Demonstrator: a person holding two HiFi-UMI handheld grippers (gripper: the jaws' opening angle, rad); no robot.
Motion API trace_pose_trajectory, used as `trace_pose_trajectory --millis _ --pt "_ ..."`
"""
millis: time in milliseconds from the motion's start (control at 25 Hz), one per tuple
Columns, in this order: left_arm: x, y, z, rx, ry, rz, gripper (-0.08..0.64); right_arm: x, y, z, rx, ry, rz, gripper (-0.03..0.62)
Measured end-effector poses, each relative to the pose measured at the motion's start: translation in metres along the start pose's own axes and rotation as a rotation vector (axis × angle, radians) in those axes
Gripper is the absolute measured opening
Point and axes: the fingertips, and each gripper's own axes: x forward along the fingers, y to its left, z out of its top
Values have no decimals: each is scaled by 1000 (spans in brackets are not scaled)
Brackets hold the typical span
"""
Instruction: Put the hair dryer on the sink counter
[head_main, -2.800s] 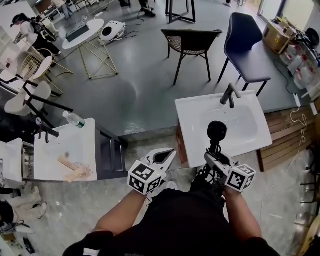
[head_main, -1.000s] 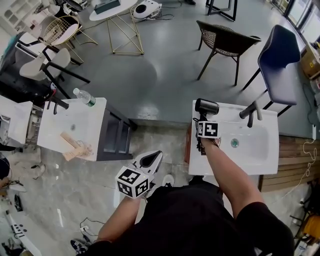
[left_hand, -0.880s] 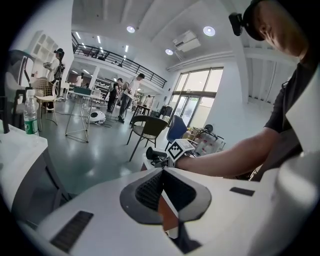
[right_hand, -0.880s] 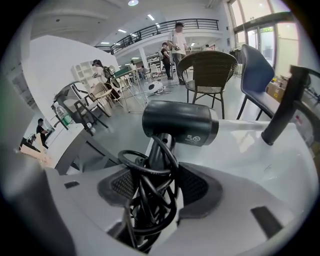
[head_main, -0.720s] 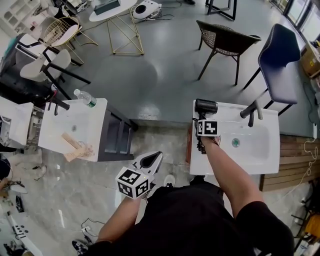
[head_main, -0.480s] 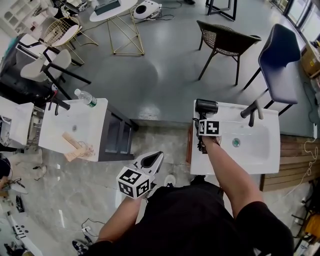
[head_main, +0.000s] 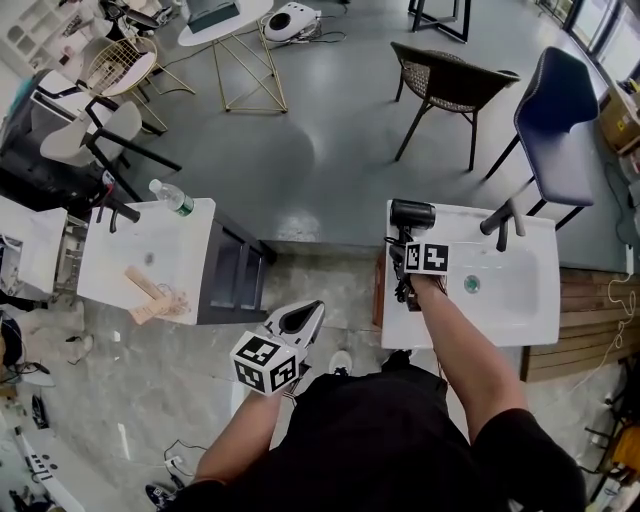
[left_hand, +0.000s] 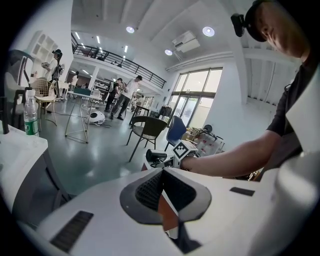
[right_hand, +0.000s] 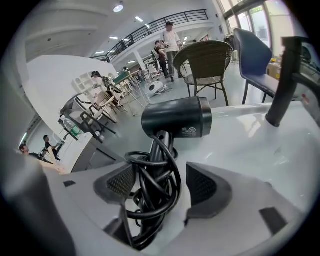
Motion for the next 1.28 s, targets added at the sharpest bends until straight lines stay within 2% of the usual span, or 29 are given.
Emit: trace_pose_trajectory --millis 520,840,1000,1160,1200,1280 --pt "-2 -18 -4 54 13 -84 0 -37 3 -5 16 -78 9 284" --pt "-6 -30 -14 107 32 -148 0 -82 10 -7 -4 -188 -9 284" --pt "-6 -41 -17 147 40 -198 0 -126 23 -8 2 -305 23 284" --pt "-8 -54 -16 187 42 -250 0 -190 57 -12 15 -482 130 282" --pt "-8 -58 -15 195 41 -263 0 -207 66 -14 16 -529 158 270" --pt "-11 -66 -14 208 40 -292 0 -239 82 -22 21 -606 201 165"
